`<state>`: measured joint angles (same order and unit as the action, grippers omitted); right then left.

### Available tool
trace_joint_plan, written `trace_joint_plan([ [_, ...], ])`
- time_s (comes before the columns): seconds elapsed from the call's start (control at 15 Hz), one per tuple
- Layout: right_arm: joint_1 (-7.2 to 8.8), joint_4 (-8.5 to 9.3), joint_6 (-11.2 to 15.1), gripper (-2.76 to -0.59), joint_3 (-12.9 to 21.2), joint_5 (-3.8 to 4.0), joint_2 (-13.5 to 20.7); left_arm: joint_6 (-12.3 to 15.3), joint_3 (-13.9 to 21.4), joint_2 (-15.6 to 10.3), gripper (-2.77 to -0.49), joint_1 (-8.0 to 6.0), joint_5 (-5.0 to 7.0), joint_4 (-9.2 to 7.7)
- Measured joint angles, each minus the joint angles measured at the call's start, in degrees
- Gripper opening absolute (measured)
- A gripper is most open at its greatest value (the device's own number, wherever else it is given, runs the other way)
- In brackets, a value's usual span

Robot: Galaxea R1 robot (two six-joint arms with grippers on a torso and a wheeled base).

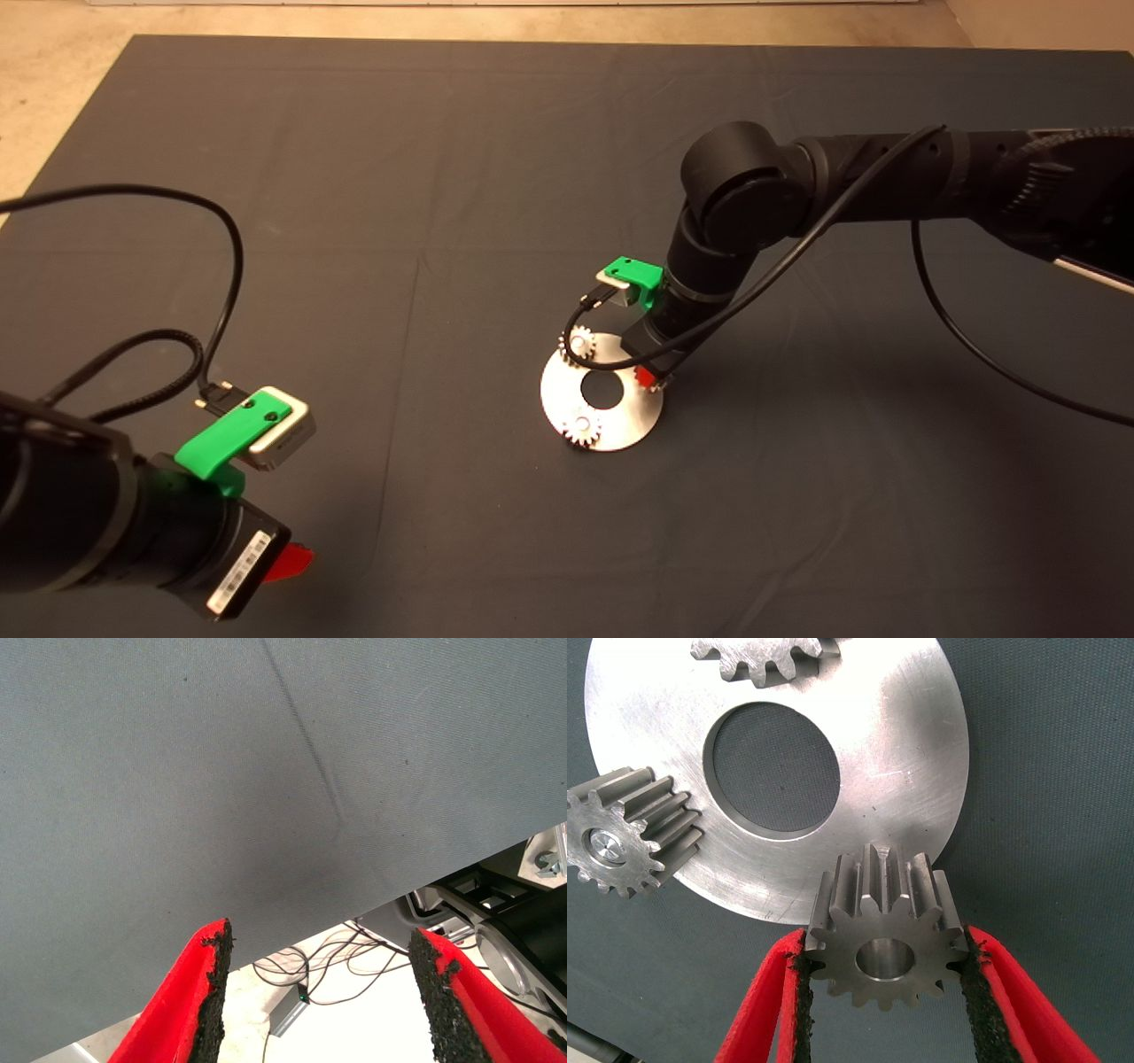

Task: Install three planetary gears onto the carrier pins

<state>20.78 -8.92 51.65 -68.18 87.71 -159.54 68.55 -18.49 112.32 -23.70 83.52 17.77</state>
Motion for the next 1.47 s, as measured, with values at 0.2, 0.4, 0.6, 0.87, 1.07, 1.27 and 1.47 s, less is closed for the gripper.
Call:
trace_joint_plan([
  [0.2, 0.0, 0.0, -0.02, -2.41, 0.0, 0.0, 0.0, 0.0, 0.0, 0.0, -1.93, 0.0, 0.0, 0.0],
  [0.4, -0.01, 0.0, -0.13, -2.41, 0.0, 0.0, 0.0, 0.0, 0.0, 0.0, -1.93, 0.0, 0.0, 0.0],
  [0.6, -0.32, 0.02, -0.14, -2.41, 0.0, 0.02, 0.0, 0.0, 0.0, -0.09, -1.93, 0.0, 0.0, 0.02],
  [0.87, -0.45, 0.02, -0.15, -2.41, 0.0, 0.0, 0.02, 0.0, 0.0, -0.11, -1.93, 0.0, 0.0, 0.0],
  [1.07, -0.48, 0.02, -0.15, -2.41, 0.02, -0.01, 0.0, 0.0, 0.0, -0.15, -1.93, 0.0, 0.0, 0.0],
  [1.27, -0.52, 0.02, -0.15, -2.41, 0.02, 0.05, -0.02, 0.0, 0.0, -0.45, -1.93, 0.0, 0.02, 0.0],
  [1.47, -0.63, 0.05, -0.15, -2.41, 0.02, 0.02, -0.02, 0.0, 0.0, -0.44, -1.93, 0.0, 0.0, 0.02],
])
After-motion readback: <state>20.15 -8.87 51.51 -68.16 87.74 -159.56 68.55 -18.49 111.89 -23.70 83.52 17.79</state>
